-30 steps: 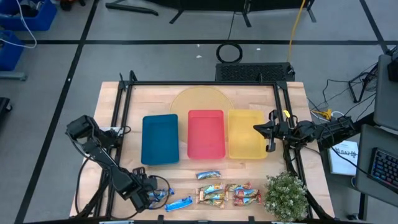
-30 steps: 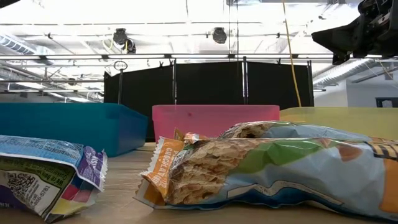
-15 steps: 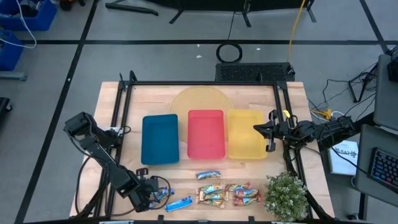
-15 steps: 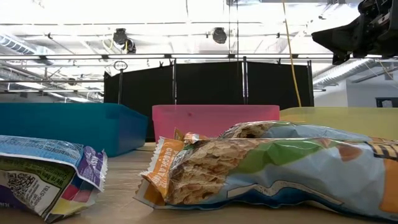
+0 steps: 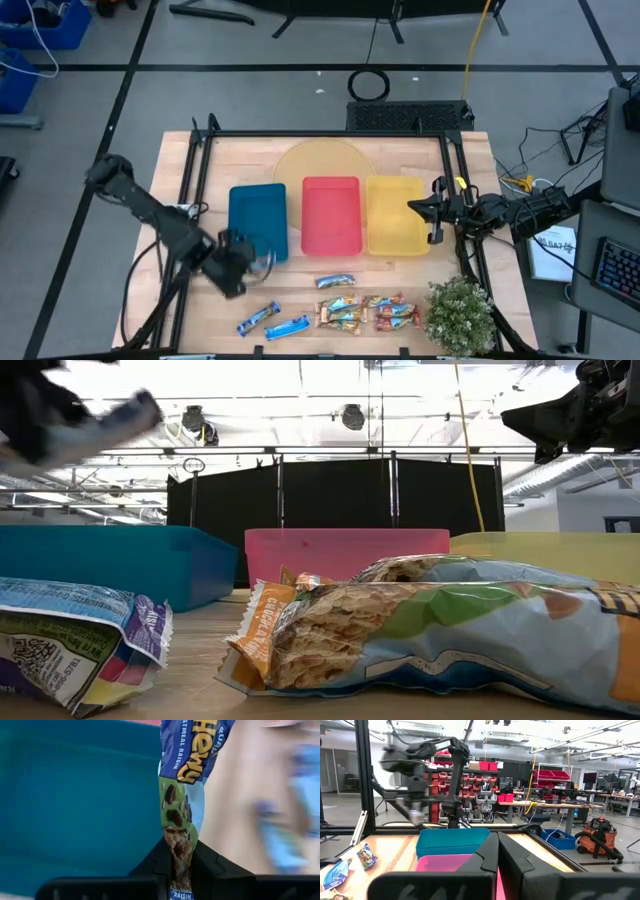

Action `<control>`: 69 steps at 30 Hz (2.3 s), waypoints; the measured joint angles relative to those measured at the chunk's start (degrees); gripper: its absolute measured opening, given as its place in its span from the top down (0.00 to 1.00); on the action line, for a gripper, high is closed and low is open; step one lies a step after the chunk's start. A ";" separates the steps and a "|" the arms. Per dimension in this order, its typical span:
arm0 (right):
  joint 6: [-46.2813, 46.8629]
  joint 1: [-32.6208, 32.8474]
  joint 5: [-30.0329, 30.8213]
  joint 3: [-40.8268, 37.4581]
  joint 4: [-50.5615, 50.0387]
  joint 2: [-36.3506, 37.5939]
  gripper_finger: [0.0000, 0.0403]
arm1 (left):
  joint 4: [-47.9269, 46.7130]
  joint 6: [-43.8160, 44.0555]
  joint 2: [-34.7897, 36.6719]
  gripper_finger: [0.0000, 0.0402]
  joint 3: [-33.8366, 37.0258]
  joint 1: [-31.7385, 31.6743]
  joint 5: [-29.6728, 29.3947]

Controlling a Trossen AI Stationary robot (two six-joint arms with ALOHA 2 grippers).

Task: Pick and place Granola Bars by type
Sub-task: Put the top left blue granola bar into the blue bin, then put the top red granola bar into the yellow bin

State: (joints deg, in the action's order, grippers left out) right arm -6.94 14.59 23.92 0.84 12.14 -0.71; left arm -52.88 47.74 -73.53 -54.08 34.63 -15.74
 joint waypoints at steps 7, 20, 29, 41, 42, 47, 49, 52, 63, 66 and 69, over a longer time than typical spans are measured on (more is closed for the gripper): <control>-0.20 0.02 0.02 0.00 0.02 -0.02 1.00 | -11.16 -13.29 -1.10 0.90 0.13 -15.45 -0.72; -3.07 0.00 0.02 0.00 0.06 0.00 1.00 | -4.86 -21.44 -12.12 0.90 0.15 -21.77 9.25; -4.47 0.02 0.02 0.02 0.04 0.00 1.00 | -3.90 -25.68 -19.02 0.90 0.17 -21.50 11.78; -5.73 0.00 0.02 0.01 -0.42 0.00 1.00 | -14.25 -25.15 -20.58 0.50 -3.74 -21.86 12.70; -5.93 0.02 0.02 0.01 -0.42 0.00 1.00 | -18.09 -24.99 -20.59 0.45 -5.57 -21.86 11.66; -5.99 0.00 0.02 0.00 -0.37 0.00 1.00 | -36.71 -18.92 -20.57 0.26 -19.06 -21.17 12.60; -5.99 0.01 0.02 0.01 -0.37 -0.01 1.00 | -37.33 -13.94 -20.29 0.22 -24.13 -19.47 13.92; -6.36 0.00 0.02 0.01 -0.35 0.00 1.00 | -34.01 -4.46 -19.30 0.19 -28.69 -14.73 14.04; -6.32 0.02 0.00 0.00 -0.24 -0.02 1.00 | -17.01 21.22 -20.14 0.26 -29.92 8.43 9.49; -6.23 0.00 -0.02 0.02 -0.17 0.00 1.00 | -15.62 21.69 -21.49 0.28 -29.92 11.17 5.06; -6.21 0.00 -0.02 0.00 -0.11 -0.02 1.00 | -18.13 21.82 -22.75 0.34 -29.90 12.70 3.86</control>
State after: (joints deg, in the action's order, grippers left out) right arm -13.15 14.59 23.90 0.84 12.04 -0.73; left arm -71.00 69.56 -96.28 -83.99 47.33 -11.88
